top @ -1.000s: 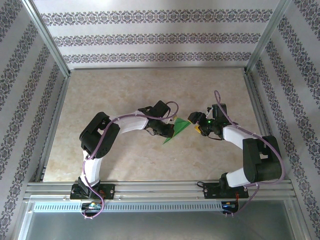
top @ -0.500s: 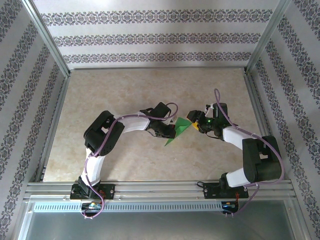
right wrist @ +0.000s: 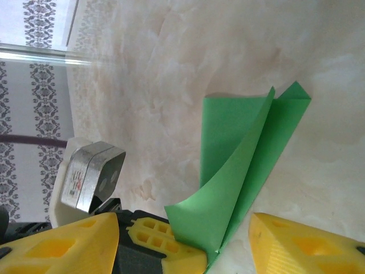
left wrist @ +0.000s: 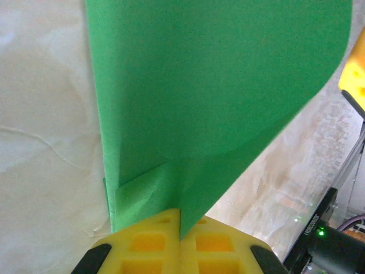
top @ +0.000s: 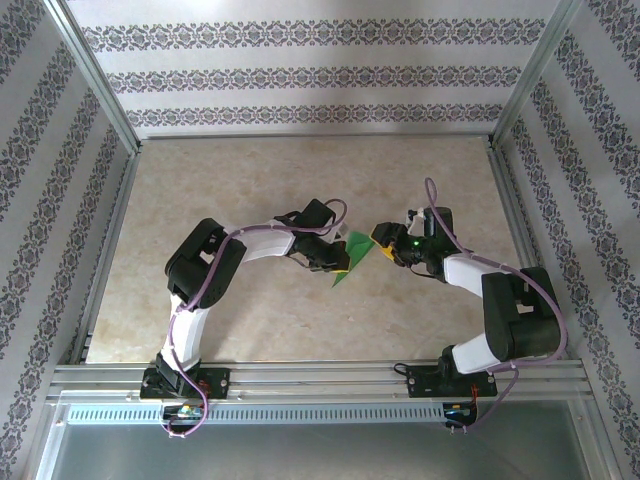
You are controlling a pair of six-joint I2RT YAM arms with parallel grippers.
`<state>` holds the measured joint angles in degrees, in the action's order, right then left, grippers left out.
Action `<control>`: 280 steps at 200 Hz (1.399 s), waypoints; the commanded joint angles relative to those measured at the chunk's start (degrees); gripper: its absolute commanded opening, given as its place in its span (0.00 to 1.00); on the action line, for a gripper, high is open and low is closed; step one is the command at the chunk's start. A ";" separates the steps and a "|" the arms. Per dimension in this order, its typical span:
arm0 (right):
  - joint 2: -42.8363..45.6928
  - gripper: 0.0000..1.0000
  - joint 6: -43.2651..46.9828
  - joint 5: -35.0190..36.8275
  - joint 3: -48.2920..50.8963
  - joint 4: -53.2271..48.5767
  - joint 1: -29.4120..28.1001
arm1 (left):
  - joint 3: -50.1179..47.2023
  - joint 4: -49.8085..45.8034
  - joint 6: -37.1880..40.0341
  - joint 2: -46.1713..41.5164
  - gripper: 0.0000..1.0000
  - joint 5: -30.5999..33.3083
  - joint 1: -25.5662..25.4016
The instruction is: Fold a paper plane with a square sheet of paper (pick it up from the middle)
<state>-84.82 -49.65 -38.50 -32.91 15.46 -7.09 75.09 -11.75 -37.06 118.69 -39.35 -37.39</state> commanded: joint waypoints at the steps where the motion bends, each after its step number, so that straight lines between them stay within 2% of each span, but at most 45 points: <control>1: 0.40 0.60 2.79 -0.98 0.55 1.94 -1.54 | -1.47 2.01 -3.50 1.60 0.00 -1.30 1.07; 74: -4.35 0.42 3.91 -1.84 -0.49 4.02 -6.45 | -3.03 4.68 -7.49 1.89 0.00 -2.22 1.96; 104: -5.57 0.38 4.77 -1.66 -0.14 5.42 -8.01 | -3.24 4.74 -8.30 1.95 0.00 -2.31 2.23; 170: -9.26 0.18 4.80 -1.02 -1.49 6.03 -10.21 | -3.09 4.52 -9.22 2.41 0.00 -2.30 2.49; 280: -12.91 0.11 5.19 2.98 -4.88 3.22 -11.49 | -2.98 4.10 -9.96 2.76 0.00 -2.70 2.76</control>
<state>-96.57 -45.84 -37.52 -36.49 19.70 -18.15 72.66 -7.77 -46.24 119.96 -42.46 -35.51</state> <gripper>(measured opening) 0.113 0.054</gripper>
